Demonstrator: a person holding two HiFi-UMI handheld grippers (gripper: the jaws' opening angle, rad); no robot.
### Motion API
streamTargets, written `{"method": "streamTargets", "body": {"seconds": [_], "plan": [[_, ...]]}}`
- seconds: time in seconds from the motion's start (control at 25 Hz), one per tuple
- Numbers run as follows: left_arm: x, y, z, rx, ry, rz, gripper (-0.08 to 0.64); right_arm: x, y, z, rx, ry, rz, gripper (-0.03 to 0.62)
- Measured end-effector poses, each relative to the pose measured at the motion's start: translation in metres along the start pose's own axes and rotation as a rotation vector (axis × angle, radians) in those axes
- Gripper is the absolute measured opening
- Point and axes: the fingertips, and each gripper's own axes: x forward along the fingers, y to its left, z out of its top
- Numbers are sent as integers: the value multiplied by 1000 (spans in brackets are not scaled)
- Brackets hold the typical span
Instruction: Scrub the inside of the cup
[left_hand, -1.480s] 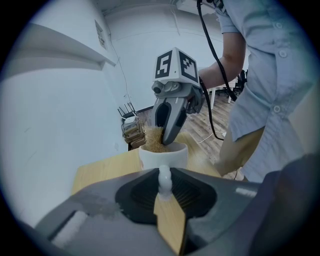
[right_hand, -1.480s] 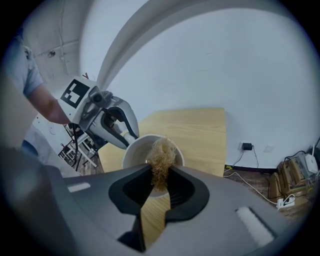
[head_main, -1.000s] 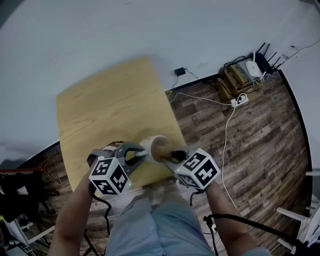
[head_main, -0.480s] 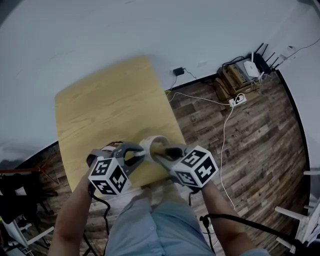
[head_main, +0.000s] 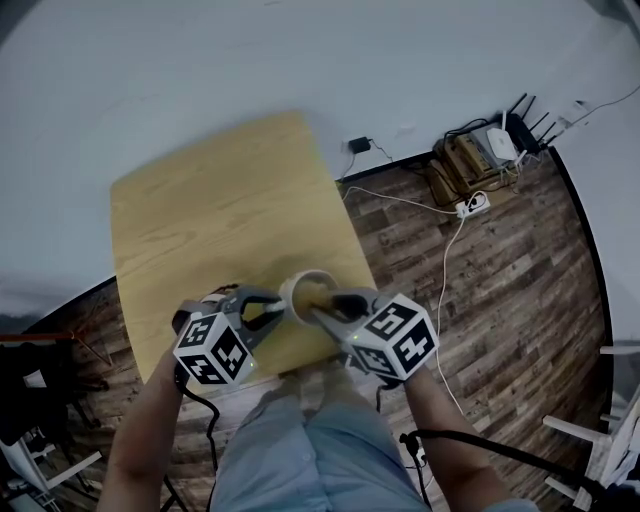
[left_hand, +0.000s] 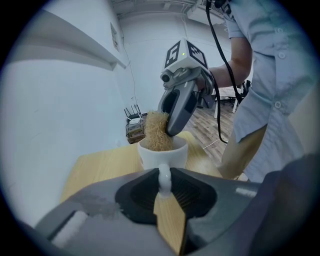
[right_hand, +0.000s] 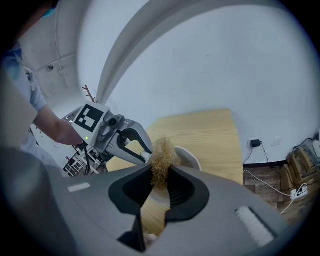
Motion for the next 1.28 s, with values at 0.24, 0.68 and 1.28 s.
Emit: {"method": "streamTargets", "body": {"seconds": [0.24, 0.68, 1.28], "plan": [[-2, -4, -17, -27, -12, -11, 96, 6, 9, 5, -9, -2, -11, 71], [-1, -5, -32, -81, -80, -20, 97, 12, 20, 7, -18, -12, -54, 71], [0, -14, -57, -101, -90, -15, 104, 31, 31, 6, -28, -1, -103, 71]]}}
